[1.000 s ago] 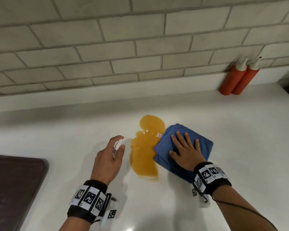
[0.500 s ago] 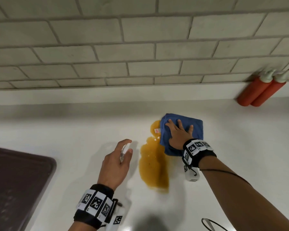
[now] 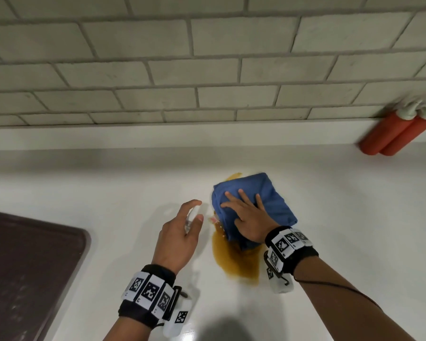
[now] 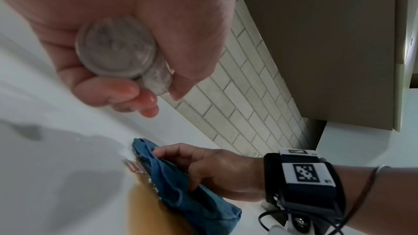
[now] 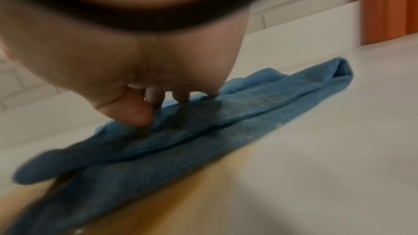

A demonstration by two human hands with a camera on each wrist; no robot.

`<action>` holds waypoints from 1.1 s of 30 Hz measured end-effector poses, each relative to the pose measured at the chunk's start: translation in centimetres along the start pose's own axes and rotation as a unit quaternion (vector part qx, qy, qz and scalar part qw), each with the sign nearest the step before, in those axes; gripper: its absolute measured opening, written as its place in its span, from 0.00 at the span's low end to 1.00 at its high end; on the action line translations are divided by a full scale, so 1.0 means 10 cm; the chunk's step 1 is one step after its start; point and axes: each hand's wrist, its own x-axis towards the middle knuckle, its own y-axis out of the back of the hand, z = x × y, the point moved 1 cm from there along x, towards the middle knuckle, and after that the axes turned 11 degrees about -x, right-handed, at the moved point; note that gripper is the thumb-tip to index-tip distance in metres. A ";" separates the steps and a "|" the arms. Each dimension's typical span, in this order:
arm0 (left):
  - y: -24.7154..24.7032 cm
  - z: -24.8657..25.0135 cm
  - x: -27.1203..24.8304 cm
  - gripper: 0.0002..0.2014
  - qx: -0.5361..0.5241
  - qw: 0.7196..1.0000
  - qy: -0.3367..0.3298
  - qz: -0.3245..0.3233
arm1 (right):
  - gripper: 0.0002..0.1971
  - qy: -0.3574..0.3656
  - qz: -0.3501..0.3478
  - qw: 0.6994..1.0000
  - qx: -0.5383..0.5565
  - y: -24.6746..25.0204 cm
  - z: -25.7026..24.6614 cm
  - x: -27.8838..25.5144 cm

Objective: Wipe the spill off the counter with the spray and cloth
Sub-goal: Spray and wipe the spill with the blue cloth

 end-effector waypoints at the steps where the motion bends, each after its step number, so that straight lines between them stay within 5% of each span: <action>1: 0.01 0.00 -0.01 0.16 -0.002 1.000 -0.001 0.002 | 0.28 -0.018 0.021 1.000 0.007 0.00 0.02 -0.01; 4: 0.06 -0.03 -0.02 0.16 -0.001 1.000 -0.001 0.009 | 0.26 -0.131 0.071 0.989 0.012 0.03 0.09 0.03; 7: 0.10 -0.06 -0.05 0.16 -0.002 1.000 0.000 0.014 | 0.32 -0.189 0.019 0.982 -0.007 0.00 0.07 0.17; 14: 0.19 -0.10 -0.11 0.15 -0.008 1.000 0.000 0.014 | 0.36 -0.153 -0.012 0.986 -0.063 0.03 -0.10 0.55; 23: 0.38 -0.18 -0.11 0.14 -0.013 1.000 -0.015 0.011 | 0.35 0.027 0.011 0.986 -0.162 -0.25 -0.73 0.50; 33: 0.40 -0.22 -0.06 0.15 -0.023 1.000 0.001 0.010 | 0.33 -0.056 -0.017 0.994 -0.097 -0.09 -0.36 0.53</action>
